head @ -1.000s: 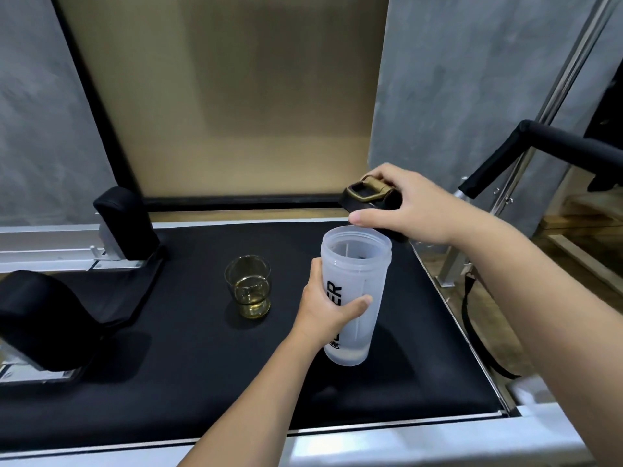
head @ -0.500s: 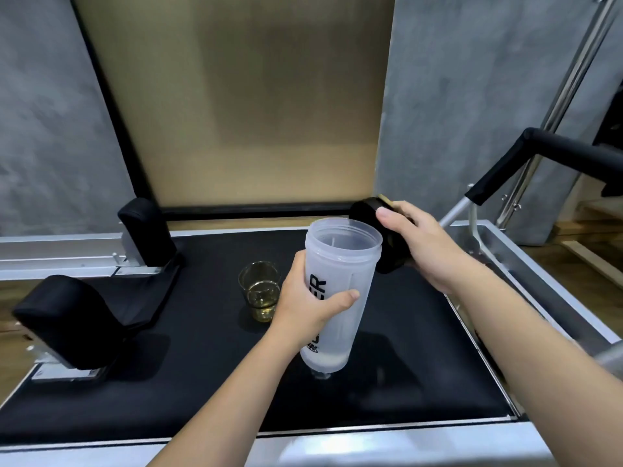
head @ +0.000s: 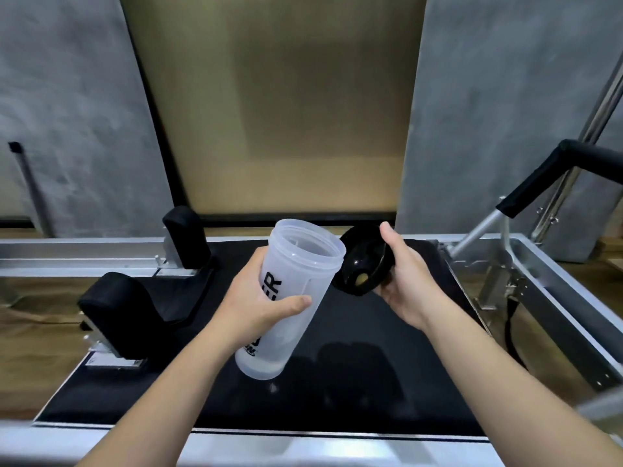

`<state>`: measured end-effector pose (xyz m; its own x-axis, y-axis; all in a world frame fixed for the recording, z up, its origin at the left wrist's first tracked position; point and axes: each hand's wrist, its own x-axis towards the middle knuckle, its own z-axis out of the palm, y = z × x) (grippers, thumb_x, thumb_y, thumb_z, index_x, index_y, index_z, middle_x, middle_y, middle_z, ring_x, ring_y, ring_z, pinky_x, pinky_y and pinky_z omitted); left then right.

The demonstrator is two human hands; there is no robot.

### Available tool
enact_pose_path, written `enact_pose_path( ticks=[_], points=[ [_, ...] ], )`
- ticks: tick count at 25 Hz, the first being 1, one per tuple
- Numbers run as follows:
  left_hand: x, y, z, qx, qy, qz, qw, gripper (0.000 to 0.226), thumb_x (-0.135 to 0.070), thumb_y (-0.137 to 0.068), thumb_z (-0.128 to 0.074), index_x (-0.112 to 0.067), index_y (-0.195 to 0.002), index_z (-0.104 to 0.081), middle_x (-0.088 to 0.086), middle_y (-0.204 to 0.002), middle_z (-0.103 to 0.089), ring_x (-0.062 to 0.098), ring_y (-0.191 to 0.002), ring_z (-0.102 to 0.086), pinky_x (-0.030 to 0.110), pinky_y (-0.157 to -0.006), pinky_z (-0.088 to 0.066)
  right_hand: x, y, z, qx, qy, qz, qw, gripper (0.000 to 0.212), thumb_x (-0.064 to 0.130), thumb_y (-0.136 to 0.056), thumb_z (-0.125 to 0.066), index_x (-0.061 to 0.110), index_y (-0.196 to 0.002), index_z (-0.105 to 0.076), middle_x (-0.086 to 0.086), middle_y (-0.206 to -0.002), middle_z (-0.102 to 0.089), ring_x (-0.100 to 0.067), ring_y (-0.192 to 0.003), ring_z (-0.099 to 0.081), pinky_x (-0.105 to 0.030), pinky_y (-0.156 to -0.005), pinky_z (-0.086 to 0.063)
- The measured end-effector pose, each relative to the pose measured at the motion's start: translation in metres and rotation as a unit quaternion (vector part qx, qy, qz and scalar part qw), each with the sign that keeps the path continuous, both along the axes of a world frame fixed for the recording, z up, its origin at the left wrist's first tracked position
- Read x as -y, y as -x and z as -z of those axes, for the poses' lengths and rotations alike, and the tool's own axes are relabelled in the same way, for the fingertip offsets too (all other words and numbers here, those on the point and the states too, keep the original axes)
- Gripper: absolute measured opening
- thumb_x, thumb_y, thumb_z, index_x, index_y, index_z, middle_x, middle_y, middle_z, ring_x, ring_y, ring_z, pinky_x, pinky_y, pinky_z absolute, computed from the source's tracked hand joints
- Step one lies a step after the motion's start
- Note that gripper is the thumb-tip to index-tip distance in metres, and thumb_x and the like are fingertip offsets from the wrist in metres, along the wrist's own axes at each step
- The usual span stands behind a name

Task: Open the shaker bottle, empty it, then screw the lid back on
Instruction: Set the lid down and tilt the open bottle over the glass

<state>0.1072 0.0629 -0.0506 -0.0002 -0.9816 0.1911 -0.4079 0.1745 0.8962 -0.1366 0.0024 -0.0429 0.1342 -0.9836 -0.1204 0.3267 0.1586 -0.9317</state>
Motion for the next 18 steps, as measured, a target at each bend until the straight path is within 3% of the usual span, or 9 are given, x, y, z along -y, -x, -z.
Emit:
enact_pose_path(
  ticks=[3,6,10,13,18],
  points=[
    [-0.008,-0.021,0.002,0.034,-0.020,-0.018,0.999,0.078,-0.055,-0.051,-0.089,-0.045,-0.121,-0.057,-0.029,-0.113,-0.071,-0.005,-0.103,-0.070,0.030,-0.087,-0.056,0.000,-0.012,0.014,0.015,-0.033,0.006,0.999,0.051,0.054,-0.098,-0.059,0.011,-0.123,-0.071,-0.009,-0.116,-0.079,-0.026,-0.110,-0.075,-0.041,-0.092,-0.059],
    [-0.014,-0.041,0.007,0.053,-0.038,-0.032,0.997,0.075,-0.053,-0.054,-0.090,-0.047,-0.121,-0.058,-0.026,-0.113,-0.072,-0.002,-0.104,-0.070,0.035,-0.092,-0.057,0.002,-0.019,0.037,0.009,-0.073,0.011,0.997,0.049,0.053,-0.097,-0.061,0.014,-0.125,-0.069,-0.010,-0.115,-0.079,-0.029,-0.109,-0.075,-0.049,-0.098,-0.058],
    [-0.019,-0.065,0.012,0.077,-0.049,-0.064,0.994,0.072,-0.048,-0.055,-0.091,-0.047,-0.119,-0.059,-0.024,-0.111,-0.073,-0.003,-0.102,-0.070,0.031,-0.088,-0.055,0.003,-0.023,0.074,0.001,-0.134,0.038,0.990,0.043,0.049,-0.096,-0.061,0.017,-0.125,-0.066,-0.013,-0.120,-0.075,-0.034,-0.109,-0.071,-0.052,-0.092,-0.060],
    [-0.021,-0.081,0.016,0.091,-0.060,-0.090,0.990,0.068,-0.040,-0.059,-0.093,-0.044,-0.118,-0.059,-0.014,-0.111,-0.075,0.003,-0.103,-0.071,0.030,-0.086,-0.055,0.007,-0.022,0.101,0.014,-0.185,0.066,0.980,0.042,0.045,-0.096,-0.060,0.016,-0.126,-0.065,-0.014,-0.122,-0.071,-0.034,-0.109,-0.070,-0.054,-0.094,-0.058],
    [-0.018,-0.095,0.023,0.123,-0.076,-0.107,0.984,0.065,-0.023,-0.073,-0.097,-0.041,-0.121,-0.056,-0.010,-0.115,-0.072,0.009,-0.106,-0.070,0.031,-0.086,-0.055,0.010,-0.025,0.140,-0.050,-0.207,0.103,0.972,0.029,0.028,-0.102,-0.051,0.014,-0.123,-0.066,-0.013,-0.122,-0.069,-0.030,-0.105,-0.068,-0.048,-0.091,-0.056]
  ],
)
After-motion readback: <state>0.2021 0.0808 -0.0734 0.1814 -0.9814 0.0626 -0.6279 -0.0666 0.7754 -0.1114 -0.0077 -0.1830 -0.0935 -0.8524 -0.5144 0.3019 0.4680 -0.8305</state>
